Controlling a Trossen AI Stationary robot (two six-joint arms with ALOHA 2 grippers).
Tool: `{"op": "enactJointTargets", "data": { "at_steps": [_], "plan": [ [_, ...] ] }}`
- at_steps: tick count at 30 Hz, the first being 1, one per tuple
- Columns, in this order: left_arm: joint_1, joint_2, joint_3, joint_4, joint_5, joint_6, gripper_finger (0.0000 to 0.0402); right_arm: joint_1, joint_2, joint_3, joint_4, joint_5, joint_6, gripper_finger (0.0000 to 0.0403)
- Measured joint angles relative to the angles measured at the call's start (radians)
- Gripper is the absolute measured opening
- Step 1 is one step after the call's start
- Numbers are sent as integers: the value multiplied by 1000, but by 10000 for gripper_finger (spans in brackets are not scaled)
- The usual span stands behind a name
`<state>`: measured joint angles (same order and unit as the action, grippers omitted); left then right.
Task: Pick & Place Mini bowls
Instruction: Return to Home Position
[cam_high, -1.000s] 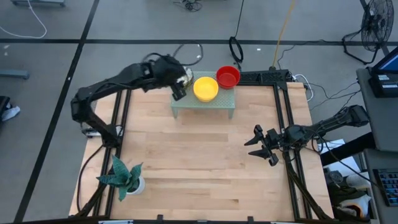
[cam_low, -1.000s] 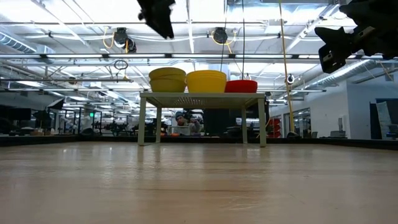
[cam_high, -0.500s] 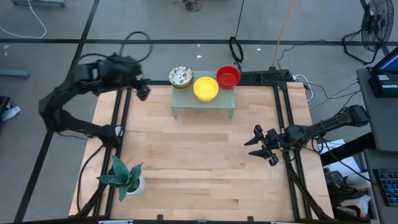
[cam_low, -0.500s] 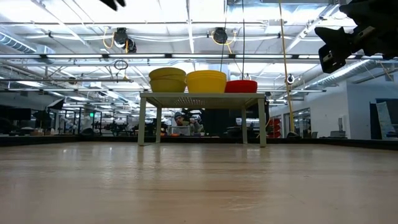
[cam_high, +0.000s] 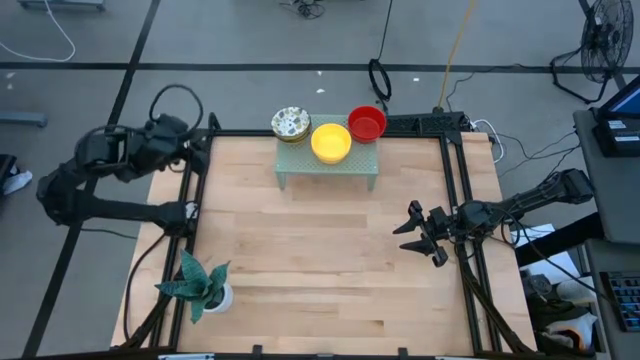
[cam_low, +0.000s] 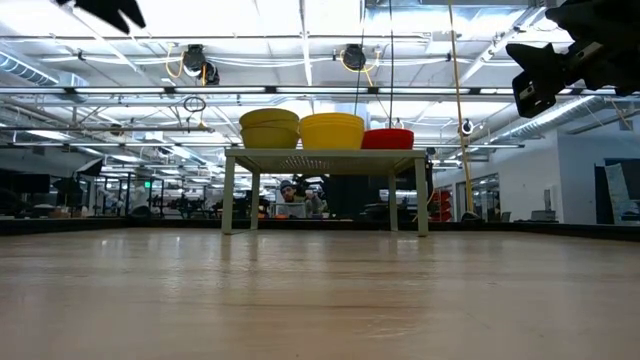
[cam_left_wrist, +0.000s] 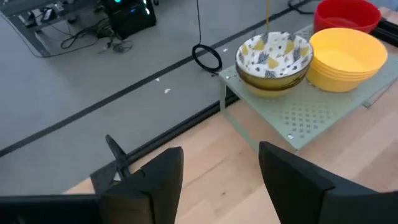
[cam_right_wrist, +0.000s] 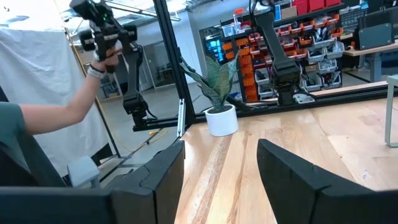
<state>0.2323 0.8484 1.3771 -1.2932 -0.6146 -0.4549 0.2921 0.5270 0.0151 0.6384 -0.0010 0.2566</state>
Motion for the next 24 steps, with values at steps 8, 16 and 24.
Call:
{"op": "enactJointTargets", "data": {
  "at_steps": [8,16,24],
  "plan": [
    [-28,-160,-334,258,-15,-28,214,0,0,0,0,0,0,190],
    [-57,-194,-648,758,-14,99,214,0,0,0,0,0,0,189],
    [-58,-205,-920,1208,-14,156,214,0,0,0,0,0,0,188]
  ]
}}
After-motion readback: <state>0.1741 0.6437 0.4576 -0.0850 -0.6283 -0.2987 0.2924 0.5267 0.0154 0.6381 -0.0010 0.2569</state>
